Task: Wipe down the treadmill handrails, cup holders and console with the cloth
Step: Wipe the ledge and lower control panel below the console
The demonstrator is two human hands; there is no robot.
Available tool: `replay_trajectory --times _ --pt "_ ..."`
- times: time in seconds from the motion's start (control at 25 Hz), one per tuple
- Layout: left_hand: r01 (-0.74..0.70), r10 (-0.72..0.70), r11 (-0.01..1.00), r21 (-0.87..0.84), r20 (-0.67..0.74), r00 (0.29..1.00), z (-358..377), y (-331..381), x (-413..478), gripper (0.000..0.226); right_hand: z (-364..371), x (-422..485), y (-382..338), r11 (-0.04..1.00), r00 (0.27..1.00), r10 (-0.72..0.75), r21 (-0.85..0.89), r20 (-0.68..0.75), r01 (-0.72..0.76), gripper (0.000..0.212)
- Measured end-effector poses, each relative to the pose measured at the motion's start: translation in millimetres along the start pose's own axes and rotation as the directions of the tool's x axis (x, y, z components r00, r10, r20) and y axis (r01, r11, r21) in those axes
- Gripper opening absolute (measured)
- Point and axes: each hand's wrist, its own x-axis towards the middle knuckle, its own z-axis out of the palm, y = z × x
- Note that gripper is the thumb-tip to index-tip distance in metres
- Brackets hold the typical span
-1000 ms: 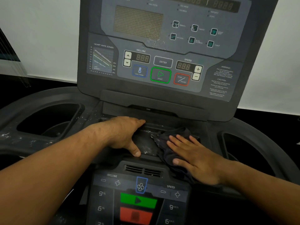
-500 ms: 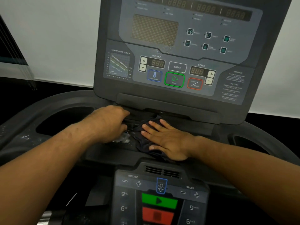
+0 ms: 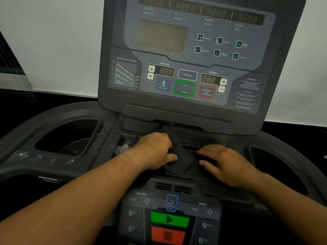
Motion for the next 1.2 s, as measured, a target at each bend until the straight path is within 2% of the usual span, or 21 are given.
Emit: replay_trajectory --times 0.12,0.32,0.52,0.64,0.72,0.84,1.04,1.2 --pt "0.080 -0.086 0.992 0.101 0.054 0.995 9.2 29.6 12.4 0.058 18.2 -7.1 6.7 0.992 0.997 0.062 0.110 -0.056 -0.055 0.057" --pt "0.063 -0.067 0.997 0.046 0.073 0.995 22.6 65.2 21.9 0.049 28.4 -5.0 11.7 0.974 0.974 0.102 0.218 -0.203 -0.057 0.040" --pt "0.050 -0.052 0.999 0.019 0.103 0.993 8.3 19.4 -2.9 0.036 31.4 -3.1 15.7 0.982 0.985 0.064 0.188 -0.159 -0.033 0.040" --pt "0.144 -0.142 0.990 -0.007 0.108 0.984 1.0 -15.5 -27.2 0.029 34.6 -3.3 17.6 0.984 0.986 0.056 0.175 -0.156 -0.029 0.039" --pt "0.153 -0.153 0.988 0.006 0.076 0.985 2.7 -18.7 -32.2 0.026 33.7 -2.4 15.3 0.986 0.985 0.056 0.161 -0.163 -0.029 0.039" --pt "0.087 -0.092 0.994 0.062 0.073 0.993 10.2 9.8 -11.8 0.030 33.4 0.7 11.5 0.990 0.983 -0.026 0.134 -0.181 0.051 0.047" --pt "-0.037 -0.004 0.986 0.165 0.241 0.971 9.0 38.3 7.5 0.047 32.7 5.5 11.2 0.992 0.991 -0.051 0.107 -0.126 0.065 0.054" --pt "0.029 -0.022 0.999 -0.020 0.276 0.961 1.4 -8.0 -23.5 0.048 26.2 4.5 8.3 0.995 0.996 -0.044 0.081 -0.072 0.050 0.055"
